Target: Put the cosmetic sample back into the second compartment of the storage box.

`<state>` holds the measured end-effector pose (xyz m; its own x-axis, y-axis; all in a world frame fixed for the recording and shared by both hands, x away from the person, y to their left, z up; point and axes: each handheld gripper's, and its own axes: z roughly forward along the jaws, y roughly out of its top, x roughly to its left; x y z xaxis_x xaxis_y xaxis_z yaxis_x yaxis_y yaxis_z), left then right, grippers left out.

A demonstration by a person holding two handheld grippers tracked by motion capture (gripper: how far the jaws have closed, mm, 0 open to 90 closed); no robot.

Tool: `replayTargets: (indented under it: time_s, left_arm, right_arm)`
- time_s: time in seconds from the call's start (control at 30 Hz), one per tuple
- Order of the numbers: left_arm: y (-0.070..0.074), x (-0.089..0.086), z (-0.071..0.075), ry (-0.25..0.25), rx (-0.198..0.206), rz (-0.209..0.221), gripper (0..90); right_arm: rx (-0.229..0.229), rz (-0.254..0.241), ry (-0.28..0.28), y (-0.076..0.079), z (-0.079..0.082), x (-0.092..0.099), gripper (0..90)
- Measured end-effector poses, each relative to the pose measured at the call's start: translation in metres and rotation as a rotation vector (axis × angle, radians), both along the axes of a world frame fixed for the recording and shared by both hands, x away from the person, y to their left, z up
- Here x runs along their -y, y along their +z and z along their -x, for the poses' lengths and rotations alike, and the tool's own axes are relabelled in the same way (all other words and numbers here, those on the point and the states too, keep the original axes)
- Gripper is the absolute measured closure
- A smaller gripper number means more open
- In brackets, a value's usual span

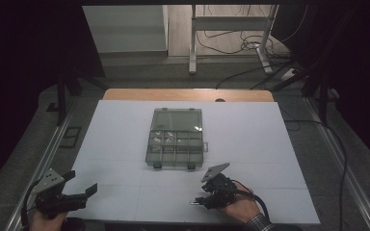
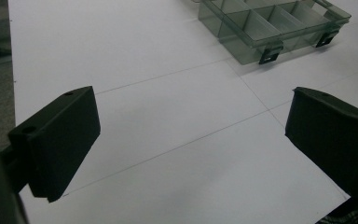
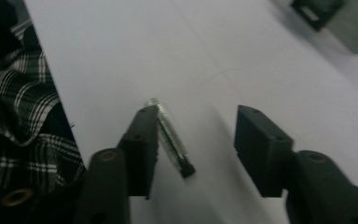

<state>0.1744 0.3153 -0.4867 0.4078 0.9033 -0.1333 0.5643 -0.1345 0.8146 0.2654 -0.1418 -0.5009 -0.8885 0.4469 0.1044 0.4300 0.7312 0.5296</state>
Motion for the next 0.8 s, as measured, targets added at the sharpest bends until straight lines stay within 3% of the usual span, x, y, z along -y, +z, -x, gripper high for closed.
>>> replayTargets:
  time_s: [0.2,0.3,0.6,0.8]
  left_arm:
    - [0.0,0.001,0.0,-0.005,-0.002,-0.006,3.7]
    - [0.0,0.001,0.0,-0.006,-0.001,-0.009,3.7]
    - [0.0,0.002,0.0,-0.007,-0.003,-0.014,3.9]
    - [0.0,0.002,-0.001,-0.01,-0.003,-0.021,4.0]
  right_arm:
    - [-0.03,0.046,0.063,-0.007,0.002,-0.011,69.7]
    - [0.003,0.075,0.082,-0.009,0.004,-0.013,80.2]
    - [0.008,0.069,0.072,-0.006,0.003,-0.011,81.0]
    - [0.012,0.042,0.029,-0.001,0.001,-0.009,81.0]
